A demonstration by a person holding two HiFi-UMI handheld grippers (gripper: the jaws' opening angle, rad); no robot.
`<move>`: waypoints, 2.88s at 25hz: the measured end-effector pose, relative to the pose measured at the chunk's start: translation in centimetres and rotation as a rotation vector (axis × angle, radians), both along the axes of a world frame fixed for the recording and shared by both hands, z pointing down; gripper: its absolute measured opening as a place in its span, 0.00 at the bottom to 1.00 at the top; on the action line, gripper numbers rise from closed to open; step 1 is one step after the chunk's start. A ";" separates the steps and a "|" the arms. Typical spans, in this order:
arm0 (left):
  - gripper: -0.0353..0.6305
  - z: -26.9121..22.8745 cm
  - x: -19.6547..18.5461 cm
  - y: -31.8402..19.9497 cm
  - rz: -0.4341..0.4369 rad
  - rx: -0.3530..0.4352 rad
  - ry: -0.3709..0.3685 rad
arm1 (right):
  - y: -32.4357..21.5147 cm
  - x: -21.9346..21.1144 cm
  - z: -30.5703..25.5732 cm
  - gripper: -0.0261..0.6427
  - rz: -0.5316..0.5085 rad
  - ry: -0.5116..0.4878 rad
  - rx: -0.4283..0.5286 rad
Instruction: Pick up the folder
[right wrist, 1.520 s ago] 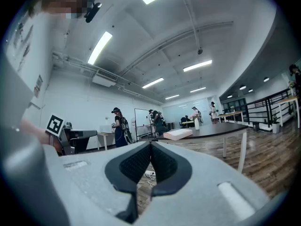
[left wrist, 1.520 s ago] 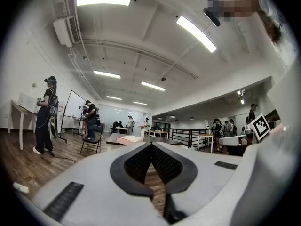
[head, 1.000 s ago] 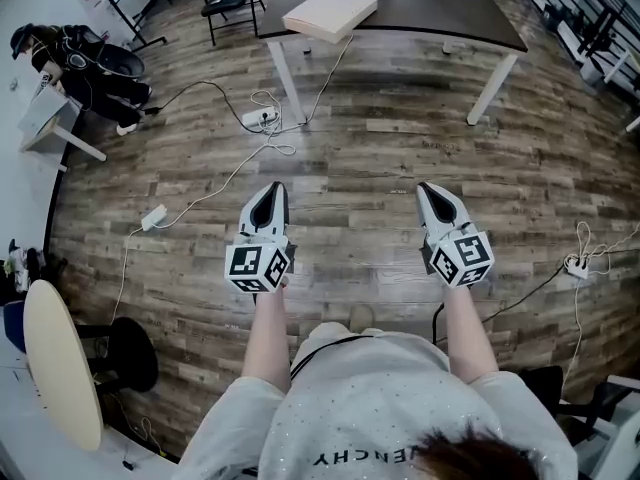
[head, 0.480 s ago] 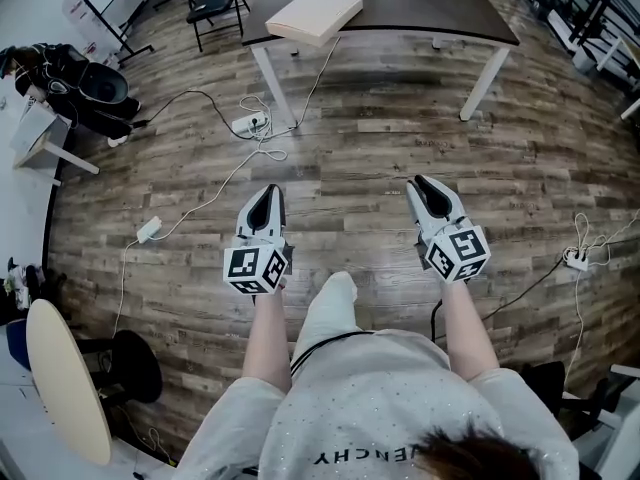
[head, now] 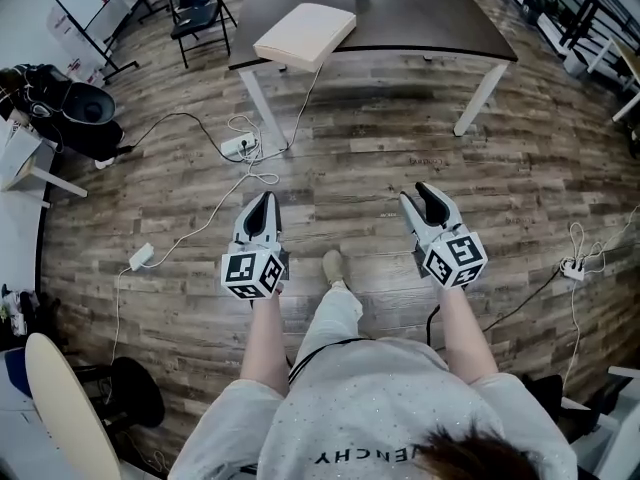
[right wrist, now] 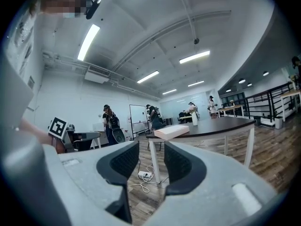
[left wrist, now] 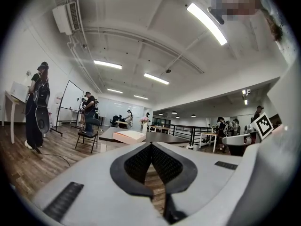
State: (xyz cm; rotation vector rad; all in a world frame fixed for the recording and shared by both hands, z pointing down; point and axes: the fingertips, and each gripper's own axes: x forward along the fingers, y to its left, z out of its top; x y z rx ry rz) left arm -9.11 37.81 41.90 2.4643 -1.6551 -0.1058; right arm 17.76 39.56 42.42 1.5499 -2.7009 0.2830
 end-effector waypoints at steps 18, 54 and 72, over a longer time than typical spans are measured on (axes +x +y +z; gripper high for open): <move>0.05 3.4 -5.6 -23.4 0.015 -0.083 0.030 | -23.1 -5.1 3.6 0.45 0.031 -0.024 -0.117; 0.05 7.4 -3.7 -46.7 0.051 -0.097 0.054 | -50.8 -11.6 8.6 0.49 -0.080 -0.353 -0.271; 0.05 12.6 -1.7 -55.9 0.039 -0.166 0.068 | -62.4 -14.0 15.5 0.60 -0.105 -0.592 -0.477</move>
